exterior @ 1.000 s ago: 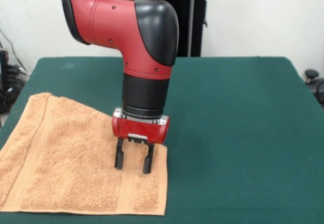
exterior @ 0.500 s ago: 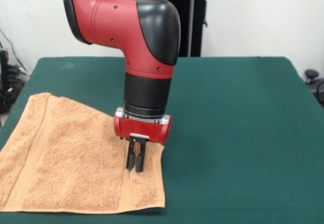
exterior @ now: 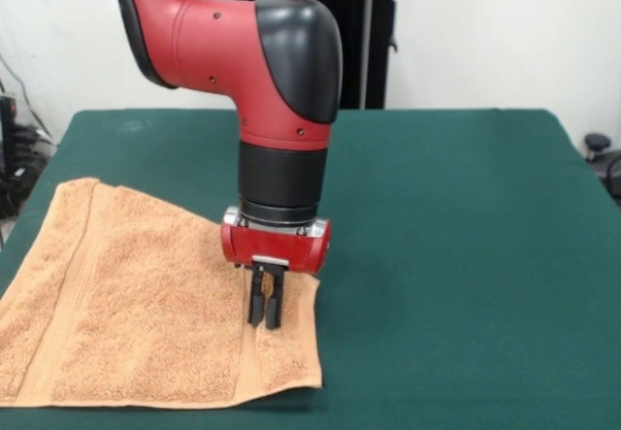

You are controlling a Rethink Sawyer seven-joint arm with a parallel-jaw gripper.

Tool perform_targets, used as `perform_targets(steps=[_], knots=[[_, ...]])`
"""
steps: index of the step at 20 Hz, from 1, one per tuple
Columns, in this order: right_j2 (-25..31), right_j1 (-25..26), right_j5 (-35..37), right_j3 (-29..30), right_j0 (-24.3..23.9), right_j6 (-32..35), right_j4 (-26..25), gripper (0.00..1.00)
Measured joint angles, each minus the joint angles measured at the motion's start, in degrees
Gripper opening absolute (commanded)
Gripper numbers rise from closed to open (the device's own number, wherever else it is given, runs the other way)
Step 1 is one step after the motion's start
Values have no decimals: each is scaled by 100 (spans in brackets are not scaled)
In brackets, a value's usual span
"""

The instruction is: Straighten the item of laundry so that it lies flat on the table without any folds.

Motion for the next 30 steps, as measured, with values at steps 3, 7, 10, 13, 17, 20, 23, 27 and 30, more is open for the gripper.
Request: perform_targets(steps=[3,7,10,13,17,20,23,27,30], knots=[[282,-70,6,165,-267,0,62,0],[524,-151,20,435,-456,0,169,0],[686,-207,32,641,-555,0,248,0],[912,-292,115,966,-661,0,342,0],[1054,-367,196,1239,-665,0,426,0],[1118,-447,349,1522,-596,0,559,0],[1125,-565,534,1827,-442,4,760,0],[1129,-748,750,2181,-194,19,1014,0],[1186,-917,937,2474,-17,37,1222,0]])
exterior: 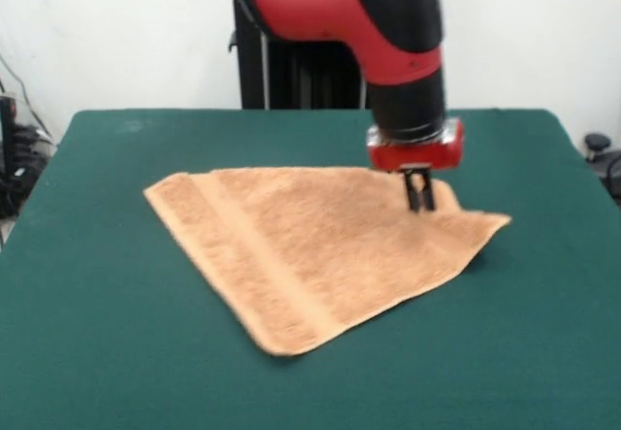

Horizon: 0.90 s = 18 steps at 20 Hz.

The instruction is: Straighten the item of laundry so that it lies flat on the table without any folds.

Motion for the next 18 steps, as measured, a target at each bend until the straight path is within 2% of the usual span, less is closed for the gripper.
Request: perform_targets(steps=[5,9,10,14,18], knots=[[67,-206,225,323,191,31,273,0],[43,-430,531,542,462,187,564,0],[-23,-555,749,592,674,329,676,0],[-239,-745,1091,618,1097,671,795,0],[-407,-718,1098,619,1264,890,800,0]])
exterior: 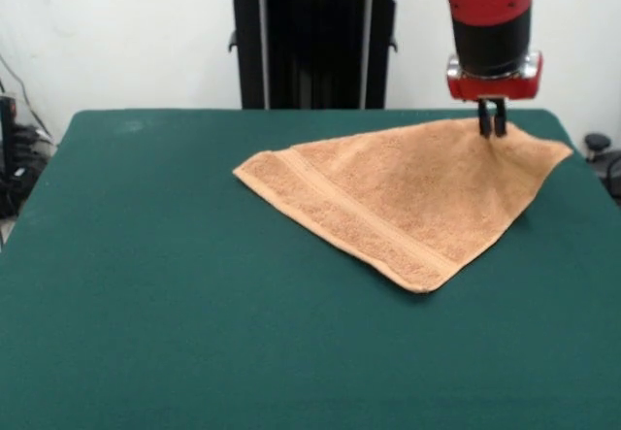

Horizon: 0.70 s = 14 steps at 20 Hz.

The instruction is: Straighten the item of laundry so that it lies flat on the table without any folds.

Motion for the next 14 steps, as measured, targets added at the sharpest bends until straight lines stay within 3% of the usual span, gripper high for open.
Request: perform_targets(steps=[2,3,14], knots=[[-72,39,-42,0,7,55,0,0],[-171,70,-163,-1,-17,62,0,100],[-616,344,-745,-90,-100,62,-31,100]])
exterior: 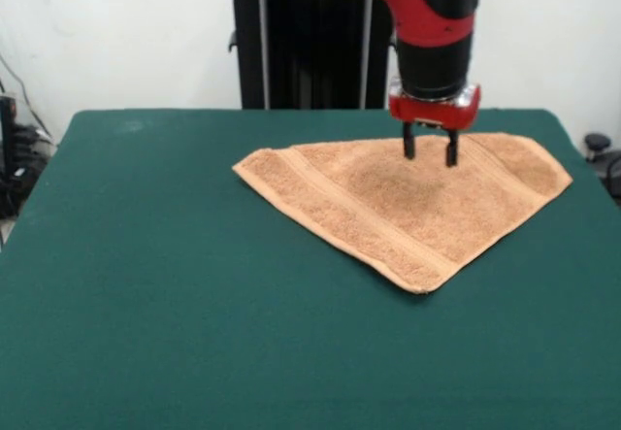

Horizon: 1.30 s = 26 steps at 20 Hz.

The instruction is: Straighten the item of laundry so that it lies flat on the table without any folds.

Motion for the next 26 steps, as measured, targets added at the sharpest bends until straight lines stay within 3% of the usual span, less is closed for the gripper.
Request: perform_targets(steps=[9,18,26], knots=[[-285,135,-1,-583,102,0,-2,100],[-754,933,-499,-1762,373,0,8,100],[-911,1071,-288,-2082,502,1,-2,100]])
